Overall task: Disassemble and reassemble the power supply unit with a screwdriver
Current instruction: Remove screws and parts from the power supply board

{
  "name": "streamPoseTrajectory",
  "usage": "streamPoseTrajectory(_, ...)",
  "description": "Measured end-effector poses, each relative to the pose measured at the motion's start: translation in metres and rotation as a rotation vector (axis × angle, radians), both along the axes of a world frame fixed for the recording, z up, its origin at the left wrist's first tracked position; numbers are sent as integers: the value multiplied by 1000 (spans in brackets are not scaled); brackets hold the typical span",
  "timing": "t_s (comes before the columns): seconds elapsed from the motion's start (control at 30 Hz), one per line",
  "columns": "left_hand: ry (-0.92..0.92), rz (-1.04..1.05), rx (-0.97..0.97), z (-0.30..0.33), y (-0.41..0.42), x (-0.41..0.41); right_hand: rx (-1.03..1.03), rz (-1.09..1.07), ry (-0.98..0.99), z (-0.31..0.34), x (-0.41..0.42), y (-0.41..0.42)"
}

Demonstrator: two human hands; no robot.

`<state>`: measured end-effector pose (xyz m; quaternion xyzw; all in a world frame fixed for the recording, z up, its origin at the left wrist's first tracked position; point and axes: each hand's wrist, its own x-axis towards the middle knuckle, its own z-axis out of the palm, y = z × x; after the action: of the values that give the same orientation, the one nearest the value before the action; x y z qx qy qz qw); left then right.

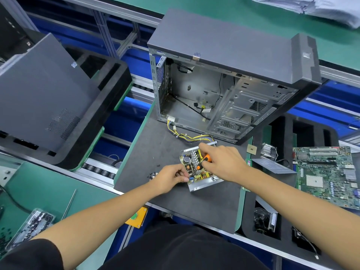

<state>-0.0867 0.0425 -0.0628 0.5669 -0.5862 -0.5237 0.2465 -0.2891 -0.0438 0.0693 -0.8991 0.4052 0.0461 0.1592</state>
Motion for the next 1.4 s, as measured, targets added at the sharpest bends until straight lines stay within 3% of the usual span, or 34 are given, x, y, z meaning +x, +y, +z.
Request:
streamPoseTrajectory(0.87,12,-86,-6,-10,3,1,9,147,23,3,-3,2)
streamPoseTrajectory(1.4,36,-74,-33,-3,2,5,28,103,44,-4,-4,0)
